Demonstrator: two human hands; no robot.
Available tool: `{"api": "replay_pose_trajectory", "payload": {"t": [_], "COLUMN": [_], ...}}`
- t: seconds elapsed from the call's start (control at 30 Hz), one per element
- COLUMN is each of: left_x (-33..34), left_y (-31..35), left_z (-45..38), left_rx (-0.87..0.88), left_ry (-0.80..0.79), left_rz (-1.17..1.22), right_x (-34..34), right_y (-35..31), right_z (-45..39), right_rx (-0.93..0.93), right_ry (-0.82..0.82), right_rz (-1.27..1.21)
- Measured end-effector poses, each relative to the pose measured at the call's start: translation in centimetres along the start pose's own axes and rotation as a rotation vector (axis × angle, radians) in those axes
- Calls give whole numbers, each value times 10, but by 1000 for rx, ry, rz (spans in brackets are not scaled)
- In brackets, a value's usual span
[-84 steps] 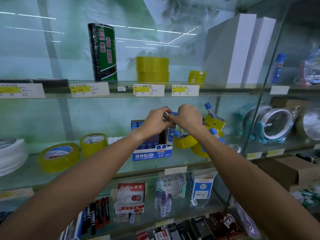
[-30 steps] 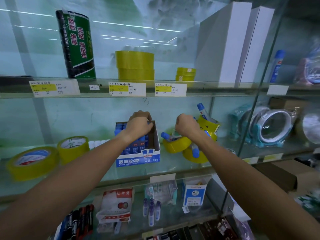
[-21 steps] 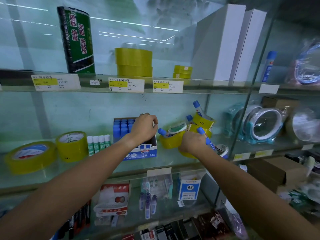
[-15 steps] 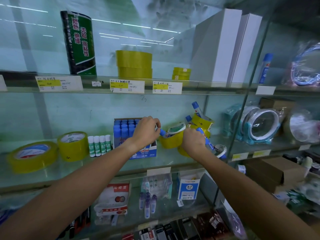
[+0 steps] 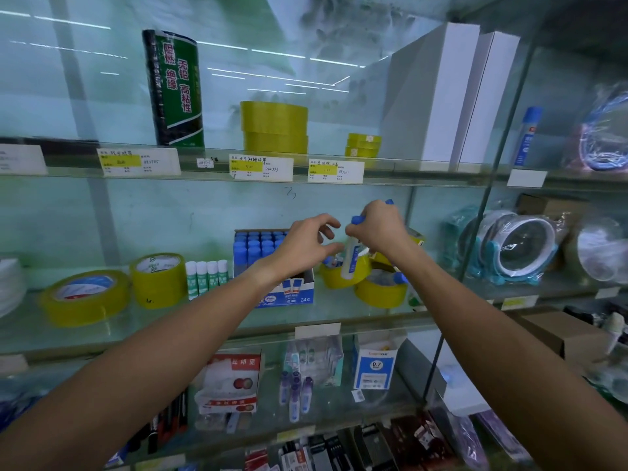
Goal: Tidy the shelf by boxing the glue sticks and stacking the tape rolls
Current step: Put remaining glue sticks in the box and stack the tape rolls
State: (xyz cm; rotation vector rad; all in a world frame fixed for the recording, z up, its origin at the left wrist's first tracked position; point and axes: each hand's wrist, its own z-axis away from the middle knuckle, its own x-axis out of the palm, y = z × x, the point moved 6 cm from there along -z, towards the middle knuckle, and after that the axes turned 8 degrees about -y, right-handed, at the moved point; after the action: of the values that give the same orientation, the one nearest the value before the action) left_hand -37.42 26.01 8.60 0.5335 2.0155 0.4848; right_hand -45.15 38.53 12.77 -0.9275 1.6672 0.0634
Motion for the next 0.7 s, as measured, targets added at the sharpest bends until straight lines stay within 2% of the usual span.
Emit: {"api": "replay_pose_trajectory", "payload": {"t": [0.1, 0.27, 0.7], "left_x": [-8, -30, -66], "left_y": [6, 2, -27], "left_z": [-2, 2, -7], "left_rx": [17, 22, -25], "left_ry": [-24, 73, 108], "left_rz": [55, 86, -7], "right_x": [7, 18, 35], "right_y": [-13, -35, -56], "right_z": [-4, -10, -3], "right_rx": [-28, -80, -164], "right_ry": [-65, -59, -88], "right_rz": [-77, -187, -361]}}
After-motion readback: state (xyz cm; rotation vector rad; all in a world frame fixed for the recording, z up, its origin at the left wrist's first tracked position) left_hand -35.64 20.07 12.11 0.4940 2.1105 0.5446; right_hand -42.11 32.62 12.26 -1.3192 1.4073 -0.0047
